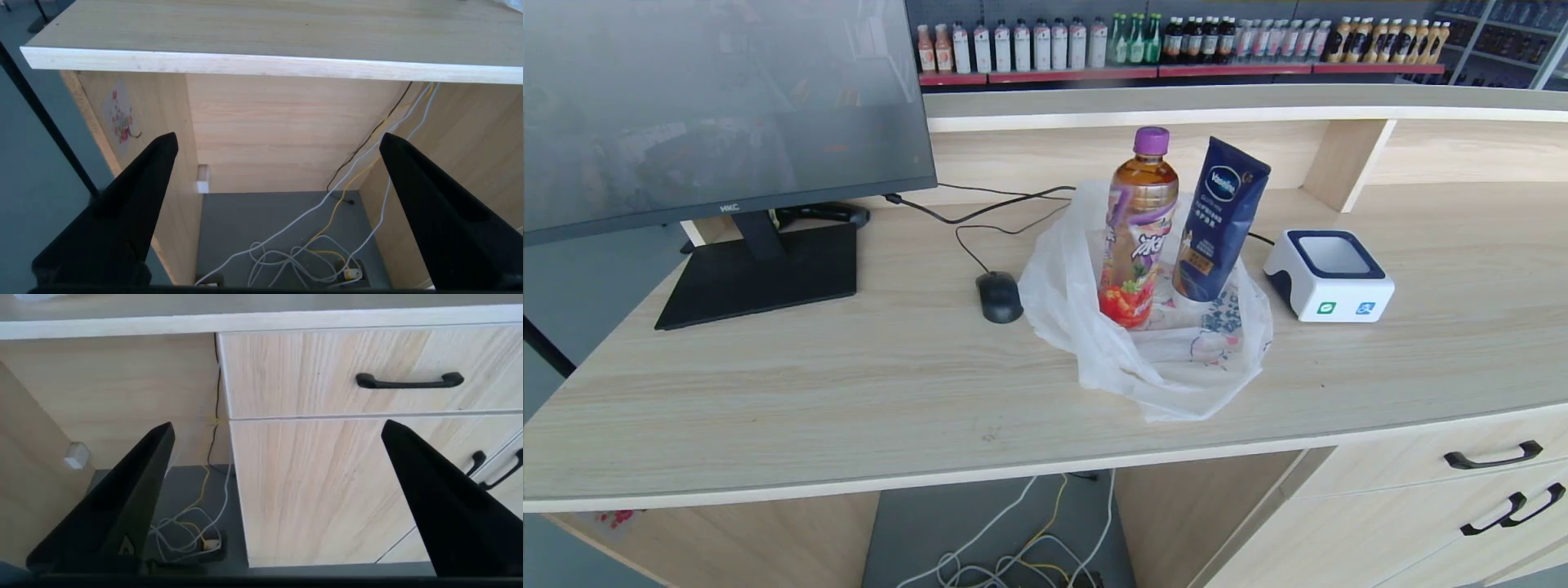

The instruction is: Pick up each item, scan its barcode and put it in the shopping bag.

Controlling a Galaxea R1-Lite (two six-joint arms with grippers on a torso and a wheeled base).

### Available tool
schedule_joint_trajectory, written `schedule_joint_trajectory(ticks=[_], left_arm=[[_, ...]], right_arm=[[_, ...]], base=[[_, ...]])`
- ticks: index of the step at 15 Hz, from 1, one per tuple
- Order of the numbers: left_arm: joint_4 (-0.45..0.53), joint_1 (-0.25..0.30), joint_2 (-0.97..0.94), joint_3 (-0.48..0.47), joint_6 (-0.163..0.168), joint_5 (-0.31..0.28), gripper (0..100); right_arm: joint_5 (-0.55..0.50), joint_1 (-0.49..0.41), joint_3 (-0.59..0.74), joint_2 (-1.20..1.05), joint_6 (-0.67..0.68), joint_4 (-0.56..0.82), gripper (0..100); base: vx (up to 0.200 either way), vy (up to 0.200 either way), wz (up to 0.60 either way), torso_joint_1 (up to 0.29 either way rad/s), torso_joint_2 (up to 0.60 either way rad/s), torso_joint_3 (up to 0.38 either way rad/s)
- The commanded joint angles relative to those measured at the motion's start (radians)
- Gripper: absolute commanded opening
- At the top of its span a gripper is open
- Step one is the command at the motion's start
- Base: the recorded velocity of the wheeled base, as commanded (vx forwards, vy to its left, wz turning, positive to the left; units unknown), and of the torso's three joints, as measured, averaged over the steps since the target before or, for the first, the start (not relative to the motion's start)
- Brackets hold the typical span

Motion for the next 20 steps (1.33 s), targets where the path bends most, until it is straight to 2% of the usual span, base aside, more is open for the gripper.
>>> schedule_joint_trajectory(ticks=[1, 6, 20], left_arm=[[0.0, 0.001, 0.0, 0.0, -0.001, 0.0, 100], [-0.002, 0.001, 0.0, 0.0, -0.004, 0.0, 100], [0.0, 0.001, 0.0, 0.0, -0.007, 0.0, 100]], right_arm=[[0.0, 0.0, 0.0, 0.002, -0.001, 0.0, 100], [0.0, 0.0, 0.0, 0.002, -0.001, 0.0, 100], [0.0, 0.0, 0.002, 0.002, -0.01, -0.002, 100]], base=[[0.0, 0.0, 0.0, 0.0, 0.0, 0.0], [0.0, 0.0, 0.0, 0.0, 0.0, 0.0], [0.0, -0.2, 0.0, -0.001, 0.0, 0.001]])
